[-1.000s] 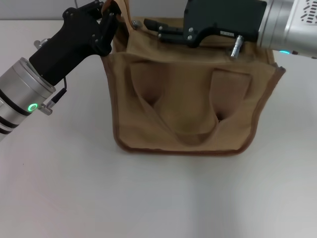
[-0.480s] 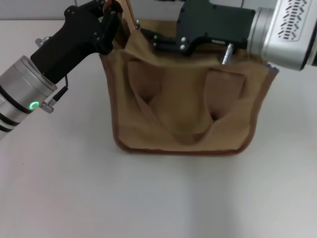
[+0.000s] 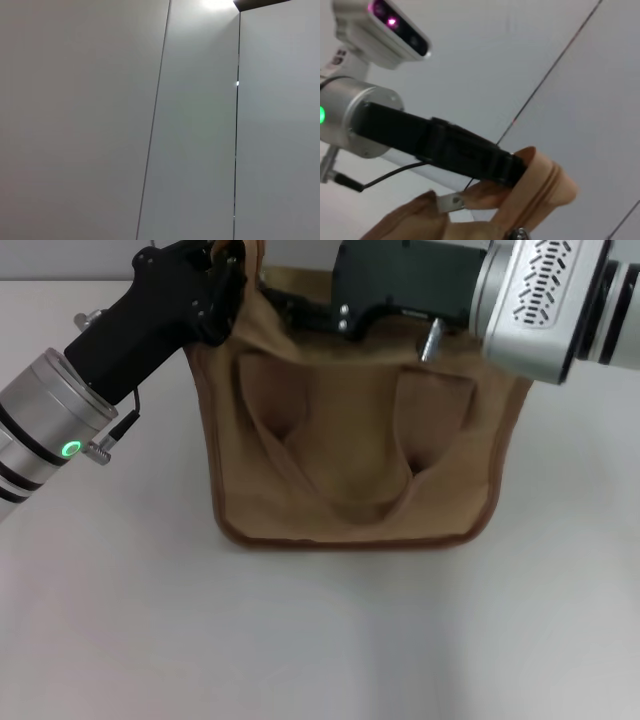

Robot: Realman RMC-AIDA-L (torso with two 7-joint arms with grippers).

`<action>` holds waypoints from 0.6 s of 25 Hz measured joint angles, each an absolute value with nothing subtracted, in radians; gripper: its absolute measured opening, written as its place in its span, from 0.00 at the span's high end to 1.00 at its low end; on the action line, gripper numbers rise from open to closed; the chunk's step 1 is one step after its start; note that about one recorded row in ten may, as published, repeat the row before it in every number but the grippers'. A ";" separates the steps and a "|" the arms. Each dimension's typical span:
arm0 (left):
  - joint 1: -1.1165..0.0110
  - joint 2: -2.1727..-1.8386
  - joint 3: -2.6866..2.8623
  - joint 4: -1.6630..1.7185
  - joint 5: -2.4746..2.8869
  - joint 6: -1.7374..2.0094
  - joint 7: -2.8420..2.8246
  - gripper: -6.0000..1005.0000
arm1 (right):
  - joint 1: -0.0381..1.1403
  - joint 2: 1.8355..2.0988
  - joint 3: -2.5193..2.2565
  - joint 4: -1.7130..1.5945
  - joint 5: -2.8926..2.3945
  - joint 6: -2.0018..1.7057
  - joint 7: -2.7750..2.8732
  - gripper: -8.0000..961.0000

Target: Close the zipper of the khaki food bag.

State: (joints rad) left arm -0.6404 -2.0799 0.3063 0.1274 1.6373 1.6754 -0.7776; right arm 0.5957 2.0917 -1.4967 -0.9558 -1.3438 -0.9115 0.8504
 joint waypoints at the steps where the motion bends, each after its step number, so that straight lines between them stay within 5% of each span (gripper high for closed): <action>1: -0.640 -2.080 0.306 0.127 1.637 1.675 -0.778 0.93 | 0.596 2.091 -1.502 -0.956 -1.336 -0.908 0.850 0.24; 15: -0.641 -2.080 0.305 0.120 1.637 1.666 -0.778 0.93 | 0.556 2.093 -1.555 -0.998 -1.287 -0.882 0.810 0.24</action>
